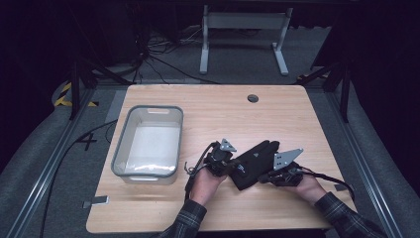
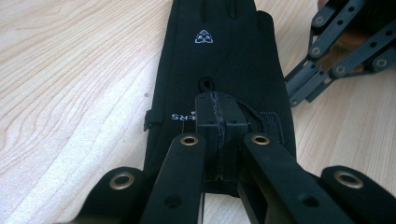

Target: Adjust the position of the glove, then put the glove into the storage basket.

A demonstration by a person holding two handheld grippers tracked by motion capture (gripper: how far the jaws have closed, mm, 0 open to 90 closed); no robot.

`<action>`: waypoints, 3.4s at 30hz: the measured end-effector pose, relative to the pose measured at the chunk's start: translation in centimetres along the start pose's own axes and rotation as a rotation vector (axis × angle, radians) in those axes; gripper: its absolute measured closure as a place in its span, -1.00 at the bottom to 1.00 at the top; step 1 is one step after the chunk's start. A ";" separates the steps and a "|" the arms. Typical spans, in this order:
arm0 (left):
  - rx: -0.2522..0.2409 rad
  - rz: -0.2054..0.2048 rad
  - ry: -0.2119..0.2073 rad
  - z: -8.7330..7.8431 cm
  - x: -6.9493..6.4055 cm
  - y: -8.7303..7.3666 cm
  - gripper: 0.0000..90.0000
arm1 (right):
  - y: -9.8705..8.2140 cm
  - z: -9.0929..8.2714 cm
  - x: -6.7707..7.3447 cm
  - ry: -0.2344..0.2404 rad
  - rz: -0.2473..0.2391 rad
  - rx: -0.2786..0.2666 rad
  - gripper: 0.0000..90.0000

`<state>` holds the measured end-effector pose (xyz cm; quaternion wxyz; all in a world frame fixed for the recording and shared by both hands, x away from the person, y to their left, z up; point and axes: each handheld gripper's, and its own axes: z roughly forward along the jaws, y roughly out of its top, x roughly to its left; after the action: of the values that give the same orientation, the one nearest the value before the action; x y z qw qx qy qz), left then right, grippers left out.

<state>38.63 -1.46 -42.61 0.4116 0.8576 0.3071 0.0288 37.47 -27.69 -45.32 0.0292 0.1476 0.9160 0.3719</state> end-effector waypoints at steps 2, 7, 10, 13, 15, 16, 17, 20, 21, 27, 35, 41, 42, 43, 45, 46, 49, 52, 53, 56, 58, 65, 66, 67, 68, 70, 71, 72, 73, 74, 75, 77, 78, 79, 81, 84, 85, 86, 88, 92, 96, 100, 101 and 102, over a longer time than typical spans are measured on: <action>-0.003 0.002 0.001 0.0 0.1 0.0 0.99 | -0.3 -0.7 -0.2 -0.009 0.011 -0.014 1.00; 0.008 0.004 0.004 0.1 0.2 0.2 0.79 | -1.7 -2.4 -0.5 -0.055 0.055 -0.027 0.73; 0.017 0.013 0.015 0.2 0.3 0.4 0.49 | -2.6 -3.1 -0.8 -0.089 0.072 -0.020 0.59; 0.026 0.030 0.011 0.3 0.4 0.9 0.31 | -3.5 -4.2 -1.0 -0.145 0.090 -0.020 0.36; 0.026 0.036 0.007 0.5 0.5 1.1 0.17 | -4.0 -4.8 -1.3 -0.179 0.113 -0.012 0.17; 0.018 0.039 0.006 0.6 0.5 1.2 0.12 | -4.1 -5.0 -1.3 -0.197 0.121 -0.004 0.10; 0.016 0.041 -0.001 0.8 0.6 1.3 0.08 | -4.6 -5.3 -1.5 -0.218 0.124 -0.013 0.06; 0.053 0.057 -0.019 1.4 0.7 1.8 -0.07 | -5.8 -6.1 -2.0 -0.250 0.172 -0.004 -0.10; 0.054 0.060 -0.026 1.4 0.8 2.0 -0.10 | -6.3 -6.4 -2.2 -0.261 0.184 -0.008 -0.14; 0.070 0.104 -0.042 2.8 0.7 3.3 -0.36 | -8.4 -7.8 -3.1 -0.332 0.247 -0.027 -0.32; 0.123 0.133 -0.072 5.6 0.8 4.4 -0.64 | -9.4 -8.1 -3.8 -0.378 0.279 -0.034 -0.46; 0.146 0.146 -0.058 6.8 0.8 4.7 -0.70 | -9.4 -8.0 -4.0 -0.387 0.280 -0.036 -0.58; 0.145 0.135 -0.056 7.1 0.7 4.7 -0.70 | -9.4 -8.0 -4.0 -0.387 0.280 -0.036 -0.58; 0.151 0.132 -0.059 7.4 0.7 4.6 -0.73 | -9.4 -8.0 -4.0 -0.387 0.279 -0.037 -0.59; 0.160 0.142 -0.053 7.6 0.6 4.5 -0.74 | -9.4 -7.9 -4.0 -0.386 0.279 -0.037 -0.60; 0.168 0.144 -0.048 7.8 0.6 4.5 -0.75 | -9.5 -7.9 -4.0 -0.385 0.279 -0.039 -0.60; 0.186 0.161 -0.042 8.3 0.3 4.3 -0.77 | -9.5 -7.9 -3.9 -0.386 0.278 -0.043 -0.62; 0.203 0.165 -0.040 8.7 0.1 4.0 -0.77 | -9.5 -7.9 -3.9 -0.386 0.278 -0.047 -0.62; 0.207 0.165 -0.043 8.8 0.0 4.0 -0.77 | -9.5 -7.9 -3.9 -0.386 0.278 -0.048 -0.62; 0.213 0.177 -0.030 8.9 -0.1 4.0 -0.77 | -9.5 -7.8 -3.9 -0.387 0.277 -0.051 -0.62; 0.216 0.190 -0.027 8.8 -0.3 4.0 -0.71 | -9.5 -7.8 -3.9 -0.386 0.275 -0.052 -0.62; 0.217 0.214 -0.023 8.6 -0.5 3.9 -0.53 | -9.5 -7.7 -3.9 -0.384 0.270 -0.054 -0.64; 0.211 0.217 -0.027 8.5 -0.5 3.9 -0.48 | -9.5 -7.7 -3.8 -0.384 0.270 -0.054 -0.64; 0.211 0.221 -0.031 8.5 -0.5 3.9 -0.41 | -9.5 -7.7 -3.8 -0.385 0.270 -0.055 -0.64; 0.207 0.223 -0.048 8.4 -0.5 3.8 -0.32 | -9.5 -7.7 -3.8 -0.385 0.269 -0.056 -0.64; 0.200 0.222 -0.067 8.3 -0.6 3.8 -0.10 | -9.6 -7.7 -3.8 -0.385 0.269 -0.058 -0.64; 0.201 0.224 -0.074 8.3 -0.6 3.8 -0.02 | -9.6 -7.7 -3.8 -0.386 0.269 -0.059 -0.64; 0.201 0.223 -0.078 8.2 -0.6 3.8 0.03 | -9.6 -7.7 -3.8 -0.386 0.269 -0.059 -0.65; 0.205 0.220 -0.088 8.2 -0.6 3.8 0.09 | -9.6 -7.7 -3.8 -0.386 0.268 -0.060 -0.65; 0.204 0.217 -0.097 8.2 -0.6 3.8 0.15 | -9.6 -7.7 -3.8 -0.386 0.269 -0.061 -0.65; 0.203 0.212 -0.102 8.2 -0.6 3.8 0.20 | -9.6 -7.7 -3.8 -0.386 0.269 -0.062 -0.65; 0.208 0.199 -0.120 8.2 -0.5 3.8 0.32 | -9.6 -7.7 -3.8 -0.387 0.268 -0.062 -0.65; 0.209 0.194 -0.123 8.2 -0.5 3.8 0.38 | -9.6 -7.7 -3.8 -0.387 0.269 -0.062 -0.65; 0.211 0.186 -0.127 8.2 -0.6 3.9 0.42 | -9.6 -7.7 -3.8 -0.387 0.269 -0.063 -0.65; 0.215 0.179 -0.137 8.1 -0.5 3.9 0.46 | -9.6 -7.7 -3.8 -0.387 0.269 -0.063 -0.65; 0.214 0.170 -0.147 8.1 -0.3 4.0 0.48 | -9.6 -7.7 -3.8 -0.387 0.269 -0.063 -0.65; 0.216 0.165 -0.149 8.1 -0.3 4.0 0.48 | -9.6 -7.7 -3.8 -0.387 0.269 -0.063 -0.65; 0.216 0.165 -0.149 8.1 -0.3 4.0 0.49 | -9.6 -7.7 -3.8 -0.387 0.269 -0.063 -0.65; 0.217 0.160 -0.144 7.9 -0.4 4.2 0.49 | -9.6 -7.7 -3.8 -0.387 0.269 -0.063 -0.65; 0.215 0.153 -0.147 7.5 -0.5 4.4 0.50 | -9.6 -7.7 -3.8 -0.387 0.269 -0.063 -0.65; 0.210 0.150 -0.148 7.1 -0.6 4.6 0.51 | -9.6 -7.7 -3.8 -0.386 0.269 -0.063 -0.65; 0.205 0.145 -0.149 6.7 -0.6 4.8 0.51 | -9.6 -7.7 -3.8 -0.386 0.268 -0.063 -0.65; 0.202 0.141 -0.147 6.5 -0.6 4.9 0.51 | -9.6 -7.7 -3.8 -0.385 0.268 -0.063 -0.66; 0.198 0.140 -0.146 6.3 -0.6 5.0 0.51 | -9.6 -7.7 -3.8 -0.385 0.268 -0.063 -0.66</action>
<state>42.56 -8.47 -43.07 0.3430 0.9132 0.2170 -0.0356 37.44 -40.54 -46.62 0.1586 0.3349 0.8537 0.3658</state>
